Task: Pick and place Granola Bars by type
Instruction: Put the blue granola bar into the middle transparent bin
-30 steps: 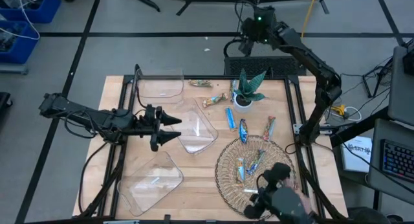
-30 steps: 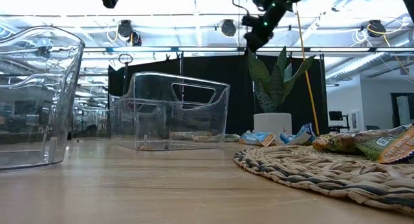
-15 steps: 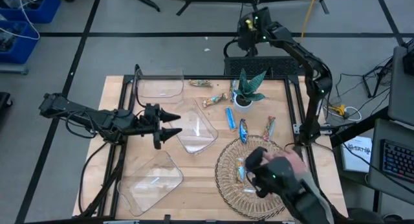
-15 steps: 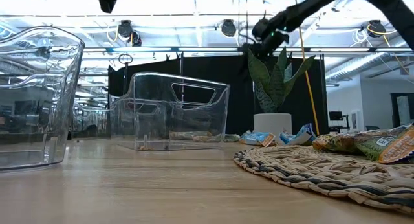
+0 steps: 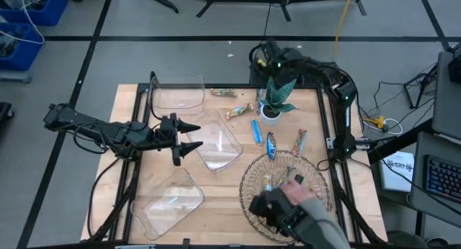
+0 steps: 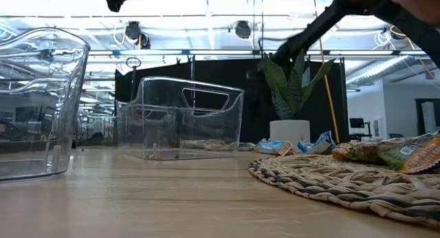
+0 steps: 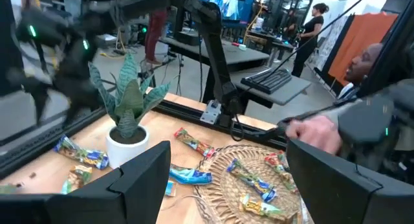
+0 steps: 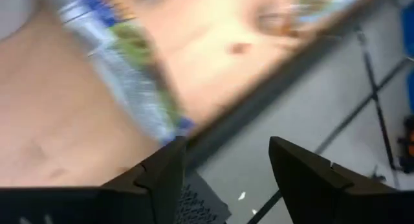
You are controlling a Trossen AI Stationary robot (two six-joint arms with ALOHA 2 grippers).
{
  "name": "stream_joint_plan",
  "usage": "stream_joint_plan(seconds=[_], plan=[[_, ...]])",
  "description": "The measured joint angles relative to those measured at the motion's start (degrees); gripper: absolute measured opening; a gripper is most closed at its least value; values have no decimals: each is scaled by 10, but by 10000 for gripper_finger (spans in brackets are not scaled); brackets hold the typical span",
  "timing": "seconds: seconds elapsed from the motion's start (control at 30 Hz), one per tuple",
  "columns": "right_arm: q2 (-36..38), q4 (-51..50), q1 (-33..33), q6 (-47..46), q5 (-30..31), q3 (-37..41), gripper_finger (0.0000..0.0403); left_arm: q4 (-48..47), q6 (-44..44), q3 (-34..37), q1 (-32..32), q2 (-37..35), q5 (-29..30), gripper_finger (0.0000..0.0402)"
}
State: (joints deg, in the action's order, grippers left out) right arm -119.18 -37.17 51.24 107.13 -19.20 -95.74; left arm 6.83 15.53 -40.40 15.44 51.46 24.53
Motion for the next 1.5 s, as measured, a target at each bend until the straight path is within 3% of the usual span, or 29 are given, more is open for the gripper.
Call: stream_joint_plan(seconds=[0.2, 0.43, 0.57, 0.73, 0.87, 1.07, 1.23, 1.37, 1.5], plan=[[5, 90, -18, 30, 15, 115, 205, -21, 6, 0, 0, 0, -7, 310], [9, 103, -30, 21, 39, 137, 190, -29, 28, 0, 0, 0, -9, 310], [9, 104, -35, -8, 63, 138, 138, -29, 37, 0, 0, 0, -6, 310], [7, 139, -42, -51, 131, 139, 30, -28, 45, 0, 0, 0, 15, 310], [24, 175, -41, -131, 188, 144, 23, -19, 56, 0, 0, 0, 21, 310], [131, 224, -18, -148, 235, 135, 16, 7, 55, 0, 0, -1, 21, 310], [235, 207, -27, -170, 224, 140, 14, 10, 37, 0, -8, 0, 26, 310], [342, 189, -67, -223, 257, 136, 14, 39, -30, 0, -24, 0, 59, 310], [429, 170, -139, -356, 268, 138, 13, 88, -127, 0, -46, 0, 66, 310]])
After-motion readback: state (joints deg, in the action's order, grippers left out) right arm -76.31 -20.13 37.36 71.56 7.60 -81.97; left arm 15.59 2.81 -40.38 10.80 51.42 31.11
